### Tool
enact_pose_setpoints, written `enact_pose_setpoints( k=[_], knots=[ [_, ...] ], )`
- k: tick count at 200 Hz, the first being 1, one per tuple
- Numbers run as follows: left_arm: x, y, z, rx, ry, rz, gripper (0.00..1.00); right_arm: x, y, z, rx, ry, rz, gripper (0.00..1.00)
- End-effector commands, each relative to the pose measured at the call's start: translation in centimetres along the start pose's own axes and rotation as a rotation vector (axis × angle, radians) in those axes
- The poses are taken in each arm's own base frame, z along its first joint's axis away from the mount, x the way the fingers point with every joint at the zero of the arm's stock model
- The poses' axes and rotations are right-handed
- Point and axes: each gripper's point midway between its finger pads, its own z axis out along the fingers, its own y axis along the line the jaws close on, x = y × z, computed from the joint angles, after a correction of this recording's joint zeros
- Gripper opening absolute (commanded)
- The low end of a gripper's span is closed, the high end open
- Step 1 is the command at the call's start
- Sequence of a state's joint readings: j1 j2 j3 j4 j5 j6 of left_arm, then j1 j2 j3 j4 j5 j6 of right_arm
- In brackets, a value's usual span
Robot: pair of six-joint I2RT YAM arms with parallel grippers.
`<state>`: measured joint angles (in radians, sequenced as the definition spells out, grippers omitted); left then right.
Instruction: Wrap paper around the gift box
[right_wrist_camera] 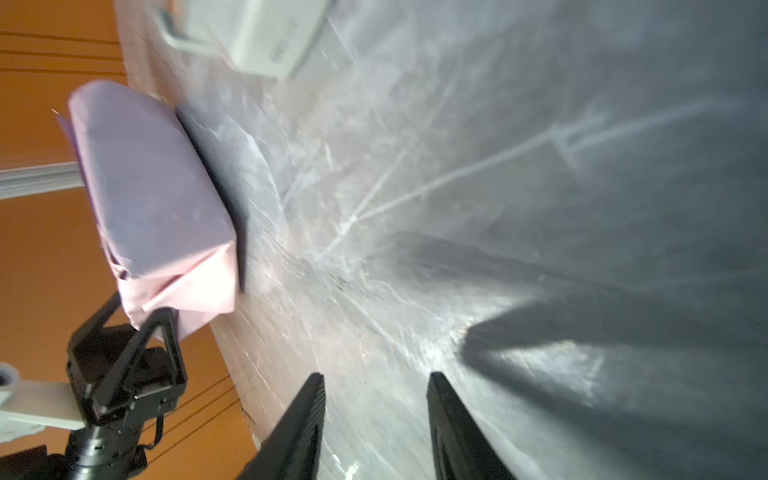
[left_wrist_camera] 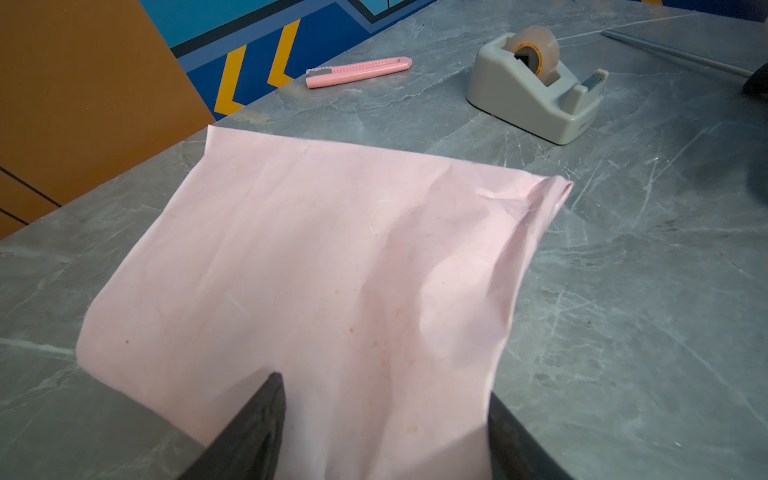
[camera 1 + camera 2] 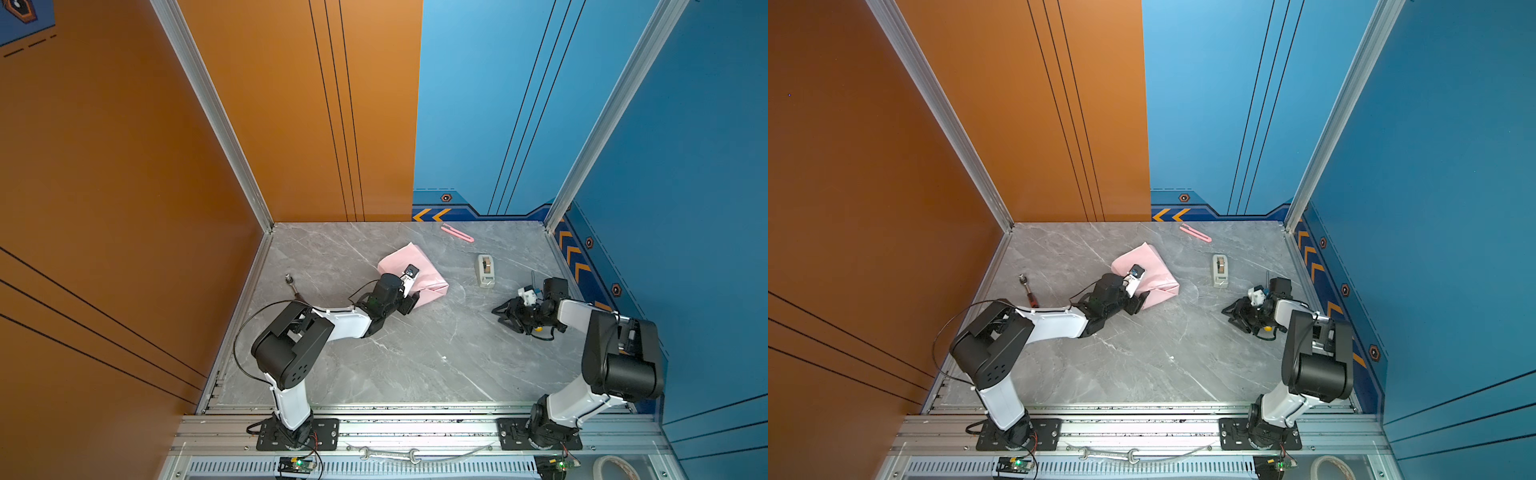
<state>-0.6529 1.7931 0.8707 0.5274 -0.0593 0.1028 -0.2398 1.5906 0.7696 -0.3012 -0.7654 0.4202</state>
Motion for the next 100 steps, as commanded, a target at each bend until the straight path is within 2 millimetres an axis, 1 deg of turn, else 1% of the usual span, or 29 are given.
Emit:
enact_pose_setpoints(
  k=[1, 13, 29, 59, 81, 100],
  knots=[
    [2.6, 0.5, -0.3, -0.005, 0.086, -0.030, 0.67, -3.9, 2.6, -0.6, 0.011, -0.167, -0.215, 0.48],
    [2.4, 0.4, -0.3, -0.004, 0.080, -0.028, 0.67, -5.6, 3.4, -0.2, -0.008, -0.228, -0.264, 0.49],
    [2.4, 0.4, -0.2, -0.003, 0.078, -0.029, 0.67, -7.0, 4.0, 0.6, -0.028, -0.268, -0.309, 0.49],
    [2.1, 0.5, -0.2, -0.005, 0.073, -0.028, 0.67, -8.5, 4.7, 2.6, -0.092, -0.254, -0.324, 0.50],
    [2.1, 0.5, -0.2, -0.005, 0.072, -0.030, 0.67, -9.4, 5.3, 3.0, -0.121, -0.255, -0.330, 0.50],
    [2.1, 0.7, -0.2, -0.009, 0.073, -0.030, 0.67, -9.9, 5.4, 3.3, -0.129, -0.248, -0.326, 0.50]
  ],
)
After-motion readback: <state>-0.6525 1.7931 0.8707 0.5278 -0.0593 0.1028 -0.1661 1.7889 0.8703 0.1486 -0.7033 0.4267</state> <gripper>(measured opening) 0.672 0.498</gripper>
